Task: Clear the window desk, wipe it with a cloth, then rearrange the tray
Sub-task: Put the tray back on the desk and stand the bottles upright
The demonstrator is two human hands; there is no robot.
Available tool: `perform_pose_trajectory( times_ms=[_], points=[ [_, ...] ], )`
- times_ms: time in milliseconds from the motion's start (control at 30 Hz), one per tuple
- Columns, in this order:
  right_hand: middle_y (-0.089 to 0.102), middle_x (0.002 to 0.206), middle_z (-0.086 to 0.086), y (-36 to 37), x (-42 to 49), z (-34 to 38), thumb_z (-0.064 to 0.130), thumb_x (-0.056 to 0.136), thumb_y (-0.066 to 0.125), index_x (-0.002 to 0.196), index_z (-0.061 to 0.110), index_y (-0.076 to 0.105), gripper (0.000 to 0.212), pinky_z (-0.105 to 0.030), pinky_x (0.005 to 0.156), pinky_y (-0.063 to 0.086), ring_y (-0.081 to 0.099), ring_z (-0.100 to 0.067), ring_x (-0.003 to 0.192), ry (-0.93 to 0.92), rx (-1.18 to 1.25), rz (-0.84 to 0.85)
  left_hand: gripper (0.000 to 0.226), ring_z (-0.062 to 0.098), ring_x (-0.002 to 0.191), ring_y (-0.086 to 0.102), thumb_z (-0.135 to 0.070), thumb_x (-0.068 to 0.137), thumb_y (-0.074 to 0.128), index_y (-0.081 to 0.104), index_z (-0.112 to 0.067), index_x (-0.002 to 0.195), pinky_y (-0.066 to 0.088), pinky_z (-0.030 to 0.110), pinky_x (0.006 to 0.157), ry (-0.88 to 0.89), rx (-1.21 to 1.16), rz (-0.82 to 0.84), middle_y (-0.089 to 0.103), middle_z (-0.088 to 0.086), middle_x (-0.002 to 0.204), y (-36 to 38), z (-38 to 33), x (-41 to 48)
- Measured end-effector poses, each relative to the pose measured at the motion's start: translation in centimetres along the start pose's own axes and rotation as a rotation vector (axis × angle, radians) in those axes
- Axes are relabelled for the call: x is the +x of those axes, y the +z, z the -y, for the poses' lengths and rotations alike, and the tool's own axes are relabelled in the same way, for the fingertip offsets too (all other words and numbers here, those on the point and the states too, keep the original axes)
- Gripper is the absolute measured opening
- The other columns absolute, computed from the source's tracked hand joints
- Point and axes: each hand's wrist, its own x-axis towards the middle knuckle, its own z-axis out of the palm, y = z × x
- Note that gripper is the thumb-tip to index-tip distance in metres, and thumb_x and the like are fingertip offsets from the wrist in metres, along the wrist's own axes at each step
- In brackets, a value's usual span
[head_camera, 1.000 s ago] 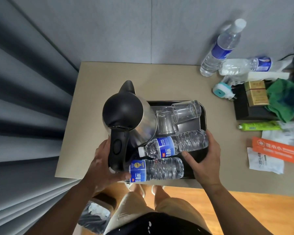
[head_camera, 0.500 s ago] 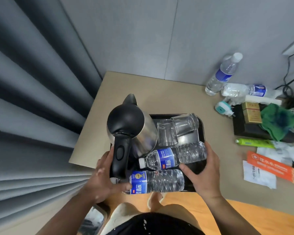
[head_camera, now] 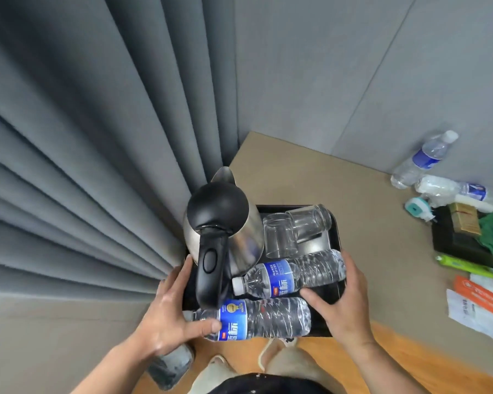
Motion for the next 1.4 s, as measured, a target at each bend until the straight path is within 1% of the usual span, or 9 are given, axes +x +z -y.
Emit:
perform_pose_trajectory(
  times_ms=[133,233,400,600,800,933,1133,1333,1400],
  points=[
    [0.046,0.143,0.003,2.0,-1.3,1.5,0.071,0.052,0.08,0.152,0.028,0.036,0.118,-0.042,0.112,0.037,0.038,-0.018,0.137,-0.077,0.004,0.089,0.136,0.018,0.141,0.035,-0.089,0.048,0.079,0.028,-0.031,0.16,0.04,0.049,0.115,-0.082,-0.033,-0.097,0.038,-0.004,0.152,-1.0,1.8,-4.9],
    [0.047,0.141,0.006,3.4,-1.9,2.3,0.07,0.051,0.08,0.152,0.028,0.037,0.118,-0.043,0.113,0.037,0.04,-0.019,0.137,-0.144,0.03,0.175,0.134,0.015,0.133,0.038,-0.091,0.049,0.076,0.029,-0.032,0.159,0.042,0.047,0.111,-0.138,-0.05,-0.179,0.041,-0.012,0.146,-0.8,2.5,-8.9],
    [0.048,0.141,0.004,5.2,-2.7,4.1,0.073,0.048,0.078,0.154,0.027,0.036,0.123,-0.041,0.112,0.037,0.038,-0.021,0.138,-0.289,0.047,0.366,0.13,0.015,0.137,0.04,-0.086,0.05,0.081,0.033,-0.032,0.158,0.043,0.047,0.112,-0.275,-0.115,-0.356,0.043,-0.013,0.149,1.7,3.3,-16.4],
    [0.045,0.146,0.01,7.0,-5.2,6.1,0.091,0.041,0.074,0.153,0.043,0.025,0.132,-0.049,0.11,0.042,0.044,-0.018,0.135,-0.428,-0.002,0.69,0.115,0.016,0.13,0.055,-0.073,0.055,0.089,0.04,-0.035,0.152,0.051,0.05,0.103,-0.42,-0.267,-0.602,0.054,-0.013,0.141,6.7,2.5,-26.4],
    [0.04,0.151,0.0,8.7,-10.8,8.6,0.097,0.033,0.066,0.155,0.032,0.031,0.142,-0.042,0.109,0.037,0.038,-0.02,0.138,-0.575,-0.046,0.911,0.113,0.018,0.128,0.058,-0.067,0.057,0.092,0.041,-0.033,0.152,0.049,0.053,0.104,-0.572,-0.349,-0.829,0.058,-0.012,0.139,12.5,0.7,-36.1],
    [0.041,0.148,-0.001,10.1,-16.2,9.7,0.104,0.034,0.057,0.156,0.031,0.031,0.145,-0.047,0.111,0.036,0.034,-0.02,0.138,-0.699,-0.077,1.043,0.119,0.012,0.128,0.054,-0.073,0.053,0.091,0.04,-0.033,0.153,0.047,0.048,0.107,-0.683,-0.361,-0.998,0.055,-0.017,0.138,16.3,-0.8,-42.8],
    [0.041,0.148,0.002,11.6,-26.9,10.9,0.09,0.041,0.07,0.156,0.033,0.03,0.135,-0.041,0.112,0.032,0.031,-0.013,0.137,-0.839,-0.089,1.199,0.111,0.019,0.125,0.06,-0.063,0.057,0.095,0.043,-0.034,0.151,0.05,0.054,0.102,-0.777,-0.447,-1.158,0.061,-0.01,0.134,20.9,-2.1,-53.5],
    [0.044,0.143,0.011,11.8,-40.4,10.4,0.079,0.044,0.077,0.154,0.036,0.033,0.126,-0.041,0.11,0.034,0.031,-0.002,0.127,-0.905,-0.029,1.319,0.117,0.01,0.123,0.053,-0.083,0.053,0.083,0.04,-0.035,0.152,0.05,0.043,0.102,-0.921,-0.375,-1.251,0.054,-0.02,0.13,25.3,-2.2,-66.1],
    [0.043,0.142,0.011,12.0,-45.3,10.0,0.079,0.044,0.076,0.154,0.037,0.031,0.126,-0.042,0.108,0.035,0.032,-0.006,0.13,-0.917,-0.029,1.365,0.119,0.011,0.122,0.054,-0.084,0.053,0.081,0.039,-0.035,0.153,0.051,0.043,0.1,-0.948,-0.366,-1.273,0.055,-0.019,0.129,26.8,-1.7,-70.4]
  ],
)
